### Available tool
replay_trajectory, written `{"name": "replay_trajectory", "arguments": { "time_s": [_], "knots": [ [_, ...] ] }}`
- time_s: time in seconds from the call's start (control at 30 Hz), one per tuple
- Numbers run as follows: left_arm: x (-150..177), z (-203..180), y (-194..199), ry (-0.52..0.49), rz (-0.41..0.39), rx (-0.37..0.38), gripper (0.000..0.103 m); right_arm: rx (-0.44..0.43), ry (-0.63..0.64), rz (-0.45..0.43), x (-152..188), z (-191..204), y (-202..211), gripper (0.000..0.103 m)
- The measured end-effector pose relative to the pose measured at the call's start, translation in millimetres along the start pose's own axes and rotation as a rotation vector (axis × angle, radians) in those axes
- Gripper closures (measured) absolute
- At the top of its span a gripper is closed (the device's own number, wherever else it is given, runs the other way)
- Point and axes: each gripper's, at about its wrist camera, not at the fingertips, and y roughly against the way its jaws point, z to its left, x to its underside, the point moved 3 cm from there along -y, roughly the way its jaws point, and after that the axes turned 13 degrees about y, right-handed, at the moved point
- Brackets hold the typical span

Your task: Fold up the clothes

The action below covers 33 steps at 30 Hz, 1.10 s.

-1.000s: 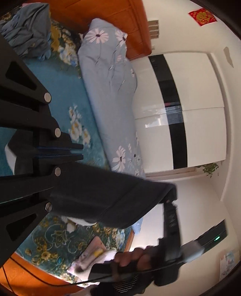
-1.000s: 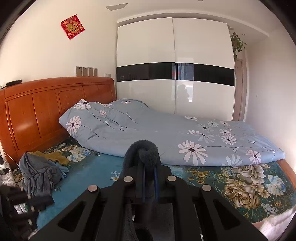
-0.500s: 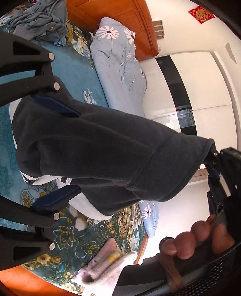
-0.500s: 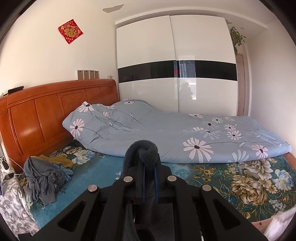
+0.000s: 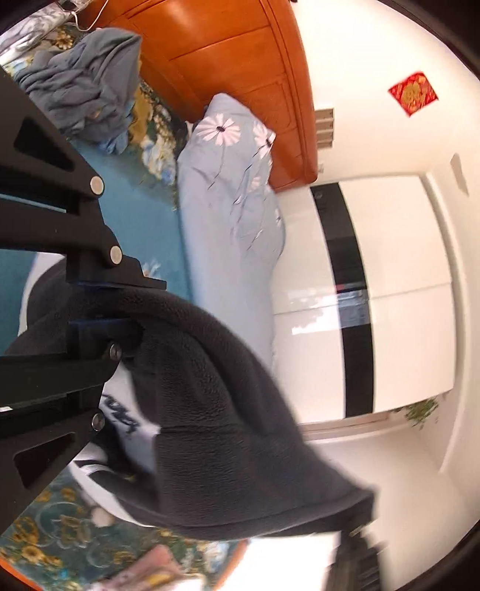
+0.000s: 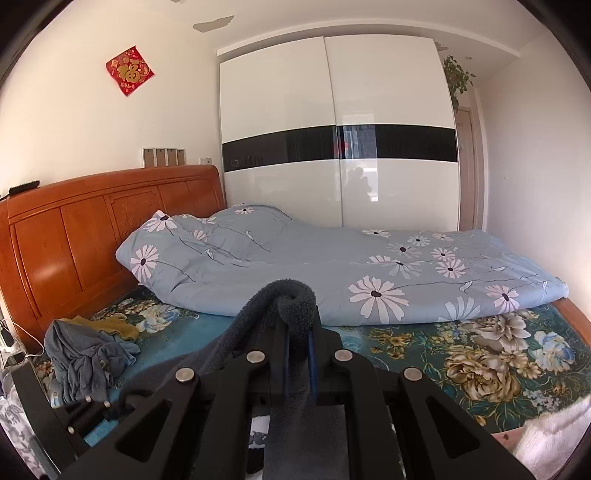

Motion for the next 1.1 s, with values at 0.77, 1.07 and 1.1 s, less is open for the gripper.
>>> {"name": "replay_trajectory", "arguments": {
  "time_s": [0.77, 1.07, 1.1],
  "knots": [
    [-189, 81, 155, 0.031, -0.223, 0.21, 0.091, 0.113, 0.217, -0.321, -144, 42, 108, 0.095],
    [-55, 82, -75, 0.006, 0.207, 0.054, 0.09, 0.052, 0.175, 0.106, -33, 41, -127, 0.095],
    [-37, 82, -98, 0.006, 0.256, 0.041, 0.09, 0.036, 0.148, 0.156, -15, 40, -153, 0.095]
  ]
}}
